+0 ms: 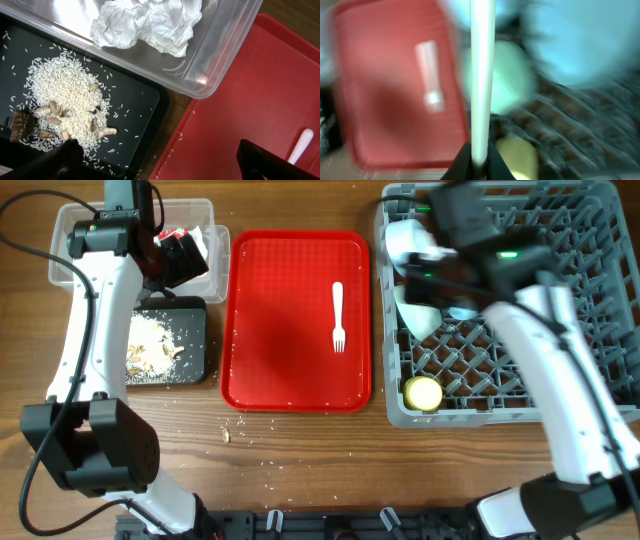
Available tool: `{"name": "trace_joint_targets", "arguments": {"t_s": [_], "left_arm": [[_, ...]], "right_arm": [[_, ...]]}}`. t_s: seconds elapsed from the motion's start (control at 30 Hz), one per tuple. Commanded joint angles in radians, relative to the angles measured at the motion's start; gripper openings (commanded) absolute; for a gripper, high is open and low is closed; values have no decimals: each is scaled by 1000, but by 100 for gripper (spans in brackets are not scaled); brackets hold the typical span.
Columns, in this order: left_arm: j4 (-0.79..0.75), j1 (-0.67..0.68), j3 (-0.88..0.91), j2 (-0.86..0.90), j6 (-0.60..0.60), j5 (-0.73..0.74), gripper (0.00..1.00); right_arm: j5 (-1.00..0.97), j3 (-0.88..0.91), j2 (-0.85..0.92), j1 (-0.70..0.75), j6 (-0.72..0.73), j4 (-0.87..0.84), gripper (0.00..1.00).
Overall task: Sort waste into correct bins and load items into the dishwasher rack
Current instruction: 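Carry the spoon to the dish rack and release it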
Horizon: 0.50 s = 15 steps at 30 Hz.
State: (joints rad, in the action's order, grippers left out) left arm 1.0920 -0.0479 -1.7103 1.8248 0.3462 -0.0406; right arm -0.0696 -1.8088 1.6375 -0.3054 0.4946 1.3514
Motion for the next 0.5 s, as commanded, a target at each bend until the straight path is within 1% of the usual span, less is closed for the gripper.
{"name": "trace_joint_targets", "arguments": {"t_s": [0.0,0.07,0.13,0.2,0.33,0.37,0.4,0.43,0.47], "left_arm": [[-3,-1,-19,-11,-1,-13,100],[-3,-1,-19,-11,-1,-13,100],[-3,-1,-19,-11,-1,-13,100],[-3,-1,-19,-11,-1,-13,100],[-3,-1,-19,-11,-1,-13,100],[-3,-1,-19,-11,-1,-13,100],[-3,-1,-19,-11,-1,-13,100],[-3,-1,-19,-11,-1,-13,100],[-3,-1,-19,-11,-1,-13,100]], "right_arm": [[-179,44,2,147,266,80,4],[-177,114,2,202,304,73,4],[-172,218,2,235,320,30,4],[-154,291,2,238,320,-13,4],[-128,370,2,238,316,-72,4],[-128,374,2,238,307,-73,10],[-124,374,2,238,281,-79,22],[-114,374,2,238,247,-88,45],[-100,374,2,238,213,-98,59]]}}
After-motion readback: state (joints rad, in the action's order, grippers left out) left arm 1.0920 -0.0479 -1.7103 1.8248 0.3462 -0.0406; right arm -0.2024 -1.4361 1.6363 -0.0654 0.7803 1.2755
